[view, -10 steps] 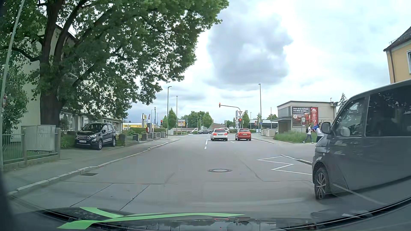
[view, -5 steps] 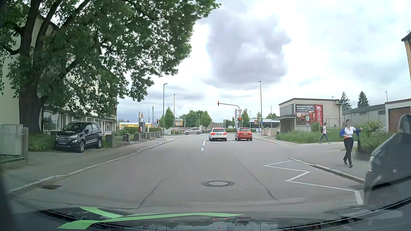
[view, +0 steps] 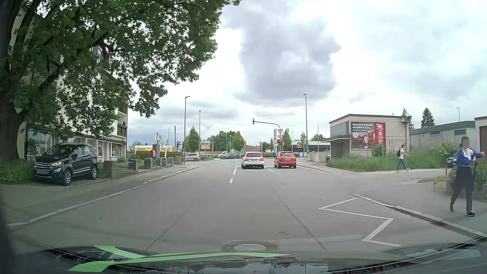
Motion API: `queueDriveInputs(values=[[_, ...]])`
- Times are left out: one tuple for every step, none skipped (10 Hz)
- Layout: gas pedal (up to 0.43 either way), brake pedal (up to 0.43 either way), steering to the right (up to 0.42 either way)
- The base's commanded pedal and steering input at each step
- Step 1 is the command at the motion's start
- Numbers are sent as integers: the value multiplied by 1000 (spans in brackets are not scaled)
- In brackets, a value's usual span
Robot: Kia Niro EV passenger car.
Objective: Follow the waypoints while adhering to traffic rules and regulations
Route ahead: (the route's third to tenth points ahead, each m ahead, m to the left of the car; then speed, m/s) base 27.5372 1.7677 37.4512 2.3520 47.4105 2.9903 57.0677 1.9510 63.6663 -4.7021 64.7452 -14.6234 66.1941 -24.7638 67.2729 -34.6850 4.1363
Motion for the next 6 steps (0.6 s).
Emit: queueDriveInputs(values=[[0,0,67],[0,0,70],[0,0,74],[0,0,77],[0,0,78],[0,0,78]])
